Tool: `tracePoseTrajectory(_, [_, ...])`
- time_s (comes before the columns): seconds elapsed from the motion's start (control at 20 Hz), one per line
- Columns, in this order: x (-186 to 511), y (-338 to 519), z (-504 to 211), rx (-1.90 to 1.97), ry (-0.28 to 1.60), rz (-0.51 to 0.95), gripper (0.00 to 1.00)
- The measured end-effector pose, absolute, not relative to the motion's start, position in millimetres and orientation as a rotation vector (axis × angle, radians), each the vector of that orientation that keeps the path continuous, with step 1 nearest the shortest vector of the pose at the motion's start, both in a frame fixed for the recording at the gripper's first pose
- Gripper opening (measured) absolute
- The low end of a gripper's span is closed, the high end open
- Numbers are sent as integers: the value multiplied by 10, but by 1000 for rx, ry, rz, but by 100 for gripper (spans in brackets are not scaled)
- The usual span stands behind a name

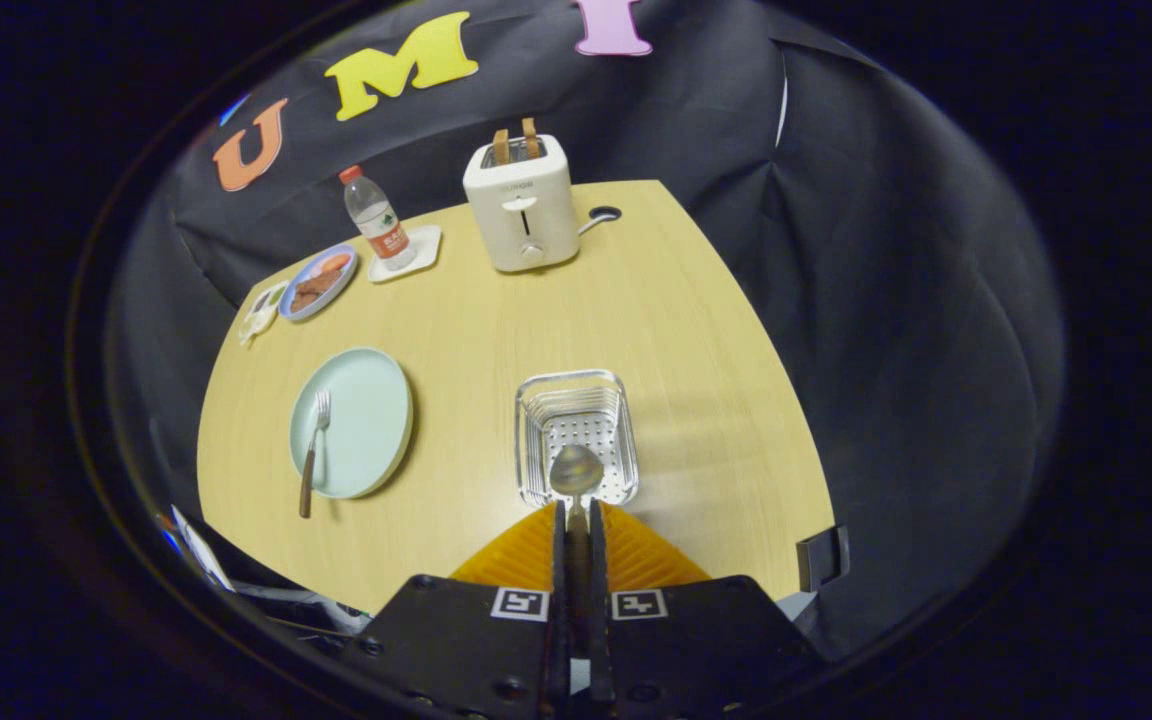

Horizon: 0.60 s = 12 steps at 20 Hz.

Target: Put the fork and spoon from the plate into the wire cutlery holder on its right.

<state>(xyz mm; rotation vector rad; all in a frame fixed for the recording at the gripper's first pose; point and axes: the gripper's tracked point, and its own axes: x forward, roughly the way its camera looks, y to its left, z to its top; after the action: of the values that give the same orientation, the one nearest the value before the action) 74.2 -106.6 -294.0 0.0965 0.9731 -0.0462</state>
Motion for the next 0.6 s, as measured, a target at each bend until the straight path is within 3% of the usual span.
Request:
tracePoseTrajectory(0.2, [804,-1047,-2862,81,941,-41,7])
tracePoseTrajectory(0.4, [822,-895,-2844,81,918,-16,12])
tracePoseTrajectory(0.55, [847,-679,-2811,65,882,12,22])
tracePoseTrajectory(0.6, [871,-579,-2805,52,872,23,33])
